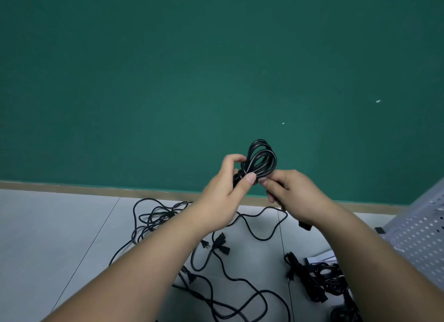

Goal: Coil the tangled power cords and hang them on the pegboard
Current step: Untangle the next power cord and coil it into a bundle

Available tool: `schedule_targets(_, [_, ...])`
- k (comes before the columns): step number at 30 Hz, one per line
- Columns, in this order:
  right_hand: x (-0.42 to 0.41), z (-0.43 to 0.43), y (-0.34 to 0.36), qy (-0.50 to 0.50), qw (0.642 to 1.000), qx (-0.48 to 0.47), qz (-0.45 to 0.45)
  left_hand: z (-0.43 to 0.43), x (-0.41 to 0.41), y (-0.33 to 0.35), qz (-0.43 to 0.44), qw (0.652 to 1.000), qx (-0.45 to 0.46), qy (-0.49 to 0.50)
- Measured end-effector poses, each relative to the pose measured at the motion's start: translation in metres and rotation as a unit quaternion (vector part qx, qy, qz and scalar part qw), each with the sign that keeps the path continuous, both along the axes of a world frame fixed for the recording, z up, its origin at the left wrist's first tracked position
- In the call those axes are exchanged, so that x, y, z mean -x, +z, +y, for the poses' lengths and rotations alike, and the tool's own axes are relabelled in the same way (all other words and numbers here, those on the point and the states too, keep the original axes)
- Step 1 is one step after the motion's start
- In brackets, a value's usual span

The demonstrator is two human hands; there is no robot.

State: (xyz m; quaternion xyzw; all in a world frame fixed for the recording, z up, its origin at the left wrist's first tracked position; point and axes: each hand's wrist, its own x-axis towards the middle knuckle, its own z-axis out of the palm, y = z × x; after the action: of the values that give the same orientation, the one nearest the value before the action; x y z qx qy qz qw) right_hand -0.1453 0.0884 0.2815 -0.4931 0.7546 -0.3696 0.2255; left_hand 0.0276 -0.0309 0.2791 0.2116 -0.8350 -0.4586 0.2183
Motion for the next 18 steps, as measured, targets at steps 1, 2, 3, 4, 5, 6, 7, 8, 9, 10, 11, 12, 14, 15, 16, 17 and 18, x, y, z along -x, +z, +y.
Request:
schedule_targets(1, [-0.004,-0.002,-0.001,0.014,1.000,-0.010,0.007,-0.003,0.001,-0.001,-0.001,1.000,-0.014,0.017])
schedule_targets(2, [-0.007,-0.003,-0.001,0.030,0.999,-0.021,0.022,-0.007,0.001,-0.002,-0.008,0.999,-0.025,0.031])
schedule_targets(3, [-0.010,-0.005,-0.002,0.038,0.998,-0.035,0.044,-0.011,0.002,-0.002,-0.020,0.998,-0.032,0.042])
schedule_targets(4, [-0.012,-0.005,-0.001,0.040,0.996,-0.047,0.070,-0.016,0.002,-0.003,-0.035,0.998,-0.031,0.050])
schedule_targets(5, [-0.013,-0.005,0.001,0.039,0.993,-0.054,0.095,-0.021,0.002,-0.005,-0.052,0.997,-0.027,0.056])
schedule_targets(6, [-0.015,-0.005,0.004,0.041,0.990,-0.061,0.118,-0.026,0.001,-0.007,-0.070,0.995,-0.024,0.063])
schedule_targets(7, [-0.017,-0.004,0.008,0.046,0.987,-0.068,0.135,-0.028,0.001,-0.008,-0.081,0.994,-0.024,0.072])
schedule_targets(8, [-0.019,-0.003,0.011,0.055,0.984,-0.076,0.149,-0.030,0.001,-0.009,-0.086,0.992,-0.025,0.084])
schedule_targets(9, [-0.021,-0.003,0.014,0.066,0.980,-0.081,0.169,-0.031,0.002,-0.010,-0.086,0.991,-0.023,0.096])
schedule_targets(10, [-0.024,-0.004,0.016,0.076,0.973,-0.087,0.197,-0.030,0.003,-0.010,-0.087,0.990,-0.018,0.110])
schedule_targets(11, [-0.028,-0.004,0.019,0.086,0.964,-0.092,0.233,-0.029,0.004,-0.009,-0.091,0.988,-0.011,0.122])
schedule_targets(12, [-0.032,-0.004,0.023,0.094,0.952,-0.098,0.273,-0.027,0.005,-0.009,-0.100,0.986,-0.002,0.133])
schedule_targets(14, [-0.037,-0.005,0.028,0.107,0.924,-0.114,0.348,-0.024,0.005,-0.007,-0.131,0.982,0.026,0.133])
schedule_targets(15, [-0.039,-0.004,0.029,0.110,0.912,-0.117,0.376,-0.023,0.004,-0.005,-0.152,0.980,0.050,0.120])
schedule_targets(16, [-0.040,-0.002,0.031,0.110,0.906,-0.110,0.394,-0.022,0.003,-0.004,-0.171,0.977,0.077,0.100])
schedule_targets(17, [-0.040,0.000,0.032,0.106,0.904,-0.102,0.401,-0.022,0.002,-0.003,-0.184,0.975,0.102,0.077])
schedule_targets(18, [-0.040,0.002,0.033,0.101,0.904,-0.094,0.404,-0.023,0.000,-0.002,-0.196,0.971,0.125,0.051])
